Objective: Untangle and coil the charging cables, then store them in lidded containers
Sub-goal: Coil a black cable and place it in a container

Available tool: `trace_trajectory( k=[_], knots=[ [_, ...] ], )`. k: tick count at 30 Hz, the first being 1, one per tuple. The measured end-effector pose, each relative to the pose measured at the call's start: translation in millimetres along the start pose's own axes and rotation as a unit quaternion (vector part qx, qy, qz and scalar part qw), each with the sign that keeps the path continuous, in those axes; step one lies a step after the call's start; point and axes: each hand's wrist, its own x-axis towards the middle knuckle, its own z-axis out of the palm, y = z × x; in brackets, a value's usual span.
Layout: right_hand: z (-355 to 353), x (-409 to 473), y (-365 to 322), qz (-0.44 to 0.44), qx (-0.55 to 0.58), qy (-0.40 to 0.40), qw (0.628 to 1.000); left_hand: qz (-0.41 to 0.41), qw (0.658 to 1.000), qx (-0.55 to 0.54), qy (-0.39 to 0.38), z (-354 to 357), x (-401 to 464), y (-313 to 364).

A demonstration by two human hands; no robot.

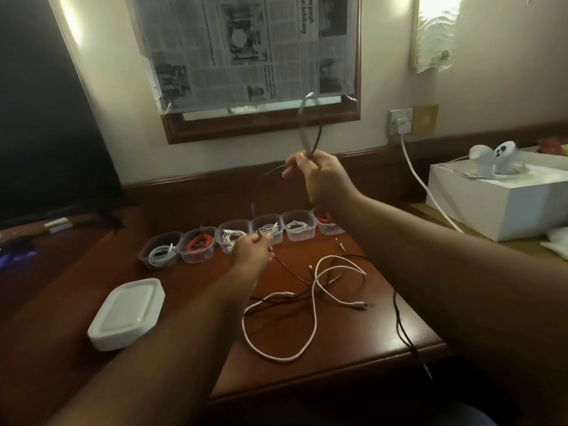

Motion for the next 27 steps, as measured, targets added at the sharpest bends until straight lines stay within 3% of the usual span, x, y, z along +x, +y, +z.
trace_trajectory(
  k=[3, 7, 11, 14, 19, 23, 25, 27],
  knots=[
    [-7.6, -3.7, 22.5, -0.046, -0.224, -0.025, 0.973, 0.003, 0.989, -0.132, 0.069, -7.8, 10.5, 33.0],
    [-5.4, -19.7, 46.6, -0.021, -0.356, -0.151, 0.922, -0.003, 0.944, -0.328, 0.041, -11.0, 15.5, 82.1],
    [9.9, -20.6, 60.3, -0.003, -0.336, -0.174, 0.926, -0.026, 0.905, -0.424, -0.007, -18.6, 8.7, 108.6],
    [12.6, -18.2, 57.3, 0.000, -0.271, -0.129, 0.954, -0.033, 0.886, -0.461, -0.022, -25.5, -0.8, 107.6],
    [13.1, -3.9, 33.8, 0.001, -0.096, 0.007, 0.995, 0.009, 0.939, -0.333, -0.086, -18.2, -17.6, 69.2],
    [12.2, -3.1, 3.7, 0.009, 0.071, 0.016, 0.997, 0.128, 0.976, -0.057, -0.166, -1.2, -26.8, 41.6],
    [10.6, -5.0, -7.4, 0.006, 0.120, 0.010, 0.993, 0.177, 0.971, 0.036, -0.158, 5.6, -27.7, 38.5],
    [7.2, -6.8, -17.1, -0.009, 0.085, -0.001, 0.996, 0.174, 0.979, 0.005, -0.108, 5.5, -31.4, 42.8]
  ],
)
